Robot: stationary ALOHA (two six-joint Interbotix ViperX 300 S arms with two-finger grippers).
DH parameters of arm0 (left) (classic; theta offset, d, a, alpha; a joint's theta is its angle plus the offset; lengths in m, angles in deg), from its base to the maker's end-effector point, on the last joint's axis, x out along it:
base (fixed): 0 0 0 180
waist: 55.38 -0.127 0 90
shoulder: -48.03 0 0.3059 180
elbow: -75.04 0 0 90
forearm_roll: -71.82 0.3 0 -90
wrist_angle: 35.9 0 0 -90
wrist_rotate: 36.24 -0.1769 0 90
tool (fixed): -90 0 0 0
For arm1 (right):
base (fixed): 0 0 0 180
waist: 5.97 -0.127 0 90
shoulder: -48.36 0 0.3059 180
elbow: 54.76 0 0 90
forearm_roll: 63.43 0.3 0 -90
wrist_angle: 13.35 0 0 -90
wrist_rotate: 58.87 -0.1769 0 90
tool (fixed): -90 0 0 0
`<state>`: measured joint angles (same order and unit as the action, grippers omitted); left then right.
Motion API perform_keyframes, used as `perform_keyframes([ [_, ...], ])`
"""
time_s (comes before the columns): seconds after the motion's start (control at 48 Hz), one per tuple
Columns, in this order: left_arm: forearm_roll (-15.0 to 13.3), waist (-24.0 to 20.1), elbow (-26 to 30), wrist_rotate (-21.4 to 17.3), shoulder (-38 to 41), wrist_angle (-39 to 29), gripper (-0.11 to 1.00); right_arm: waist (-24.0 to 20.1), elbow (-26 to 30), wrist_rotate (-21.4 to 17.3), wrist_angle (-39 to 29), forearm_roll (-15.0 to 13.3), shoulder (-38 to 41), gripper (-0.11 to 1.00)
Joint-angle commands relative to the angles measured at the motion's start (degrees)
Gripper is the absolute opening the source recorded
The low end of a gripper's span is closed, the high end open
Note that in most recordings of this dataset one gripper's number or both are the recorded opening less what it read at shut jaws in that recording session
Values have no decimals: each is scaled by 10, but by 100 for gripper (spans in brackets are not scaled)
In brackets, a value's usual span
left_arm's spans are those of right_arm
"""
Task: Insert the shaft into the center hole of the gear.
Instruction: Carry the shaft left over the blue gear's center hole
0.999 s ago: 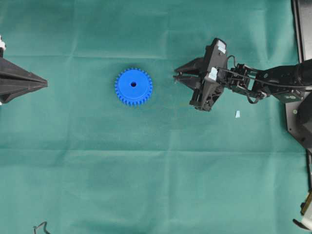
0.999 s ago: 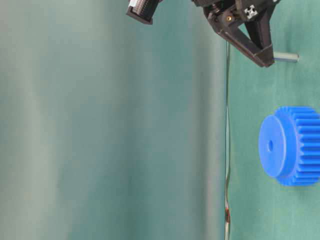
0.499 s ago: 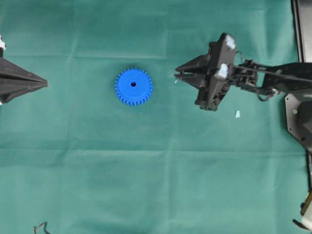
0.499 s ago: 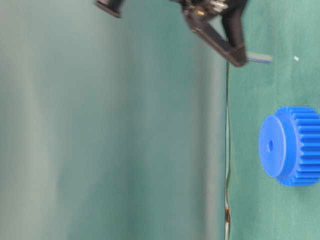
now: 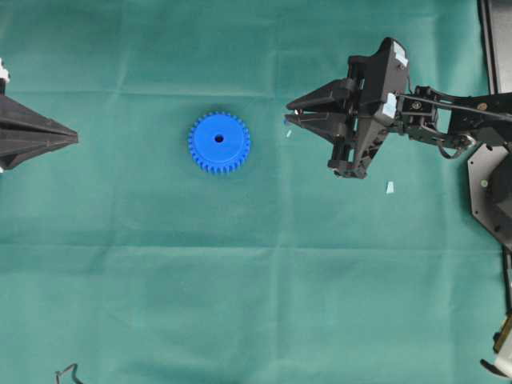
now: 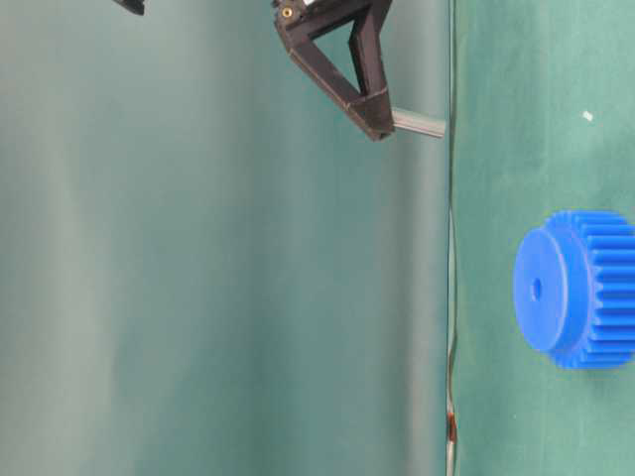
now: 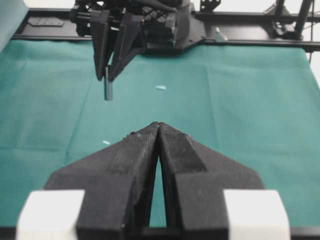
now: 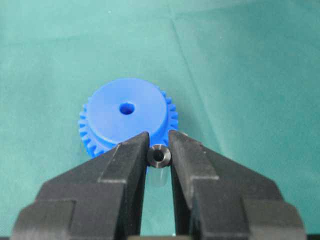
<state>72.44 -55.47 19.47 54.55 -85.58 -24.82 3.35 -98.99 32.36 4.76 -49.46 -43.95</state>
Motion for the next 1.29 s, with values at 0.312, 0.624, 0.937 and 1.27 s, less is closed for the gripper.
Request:
perform_keyframes([
  [0.312,2,-1,11,17,3,3,0,-9,114,4,-29,-4,84,16],
  [0.624,2,-1,11,22,3,-4,0,-9,194,5,-46,-17,153,16],
  [0.937,3,-1,11,22,3,-4,0,-9,207,5,-46,-17,172,16],
  [1.27,3,-1,11,21,3,-4,0,-9,208,-1,-31,-11,217,16],
])
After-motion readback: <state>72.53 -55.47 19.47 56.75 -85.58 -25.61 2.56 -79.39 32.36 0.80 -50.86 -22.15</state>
